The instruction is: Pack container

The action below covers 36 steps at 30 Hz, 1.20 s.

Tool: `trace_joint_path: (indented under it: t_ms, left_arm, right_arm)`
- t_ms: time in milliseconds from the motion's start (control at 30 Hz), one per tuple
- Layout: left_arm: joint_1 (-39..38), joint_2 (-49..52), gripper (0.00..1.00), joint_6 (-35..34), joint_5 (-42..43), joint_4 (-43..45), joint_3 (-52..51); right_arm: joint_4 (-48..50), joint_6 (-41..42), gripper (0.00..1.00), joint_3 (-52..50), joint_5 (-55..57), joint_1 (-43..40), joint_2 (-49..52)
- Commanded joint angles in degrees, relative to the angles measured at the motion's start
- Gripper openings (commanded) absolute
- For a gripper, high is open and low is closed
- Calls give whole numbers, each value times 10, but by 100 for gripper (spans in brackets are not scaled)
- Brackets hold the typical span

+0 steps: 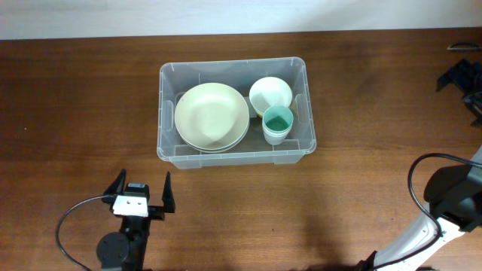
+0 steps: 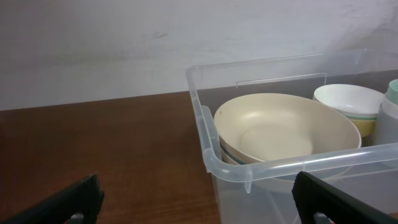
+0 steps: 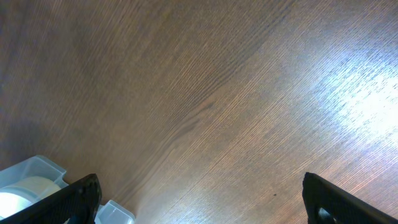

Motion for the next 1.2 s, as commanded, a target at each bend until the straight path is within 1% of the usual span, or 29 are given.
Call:
trace_joint_path:
  t_ms: [0, 167, 300, 433, 500, 533, 600, 667, 767, 867, 967, 1167]
  left_arm:
    - [4, -4, 99, 9, 4, -5, -1]
    - [4, -4, 99, 9, 4, -5, -1]
    - [4, -4, 99, 9, 4, -5, -1]
    - [4, -4, 99, 9, 4, -5, -1]
    - [4, -4, 100, 9, 4, -5, -1]
    - [4, -4, 99, 9, 4, -5, -1]
    - [4, -4, 99, 9, 4, -5, -1]
    - [4, -4, 99, 9, 4, -5, -1]
    - [4, -4, 99, 9, 4, -5, -1]
    - [4, -4, 99, 9, 4, -5, -1]
    - [4, -4, 99, 9, 4, -5, -1]
    - [4, -4, 99, 9, 4, -5, -1]
  right_arm:
    - [-1, -4, 99, 0, -1, 2, 0]
    - [-1, -4, 99, 0, 8, 3, -5]
    - [1, -4, 99, 0, 23, 17, -52]
    - [8, -4, 99, 0, 80, 71, -124]
    - [22, -4, 99, -4, 138, 128, -177]
    - [49, -4, 99, -26, 183, 181, -225]
    - [92, -4, 99, -71, 223, 243, -283]
    - [132, -4, 99, -123, 242, 288, -334]
    - [197, -4, 99, -249, 245, 350, -438]
    - [236, -4, 99, -348, 214, 376, -518]
    - [295, -4, 99, -448, 191, 384, -595]
    - [467, -21, 99, -685, 191, 383, -770]
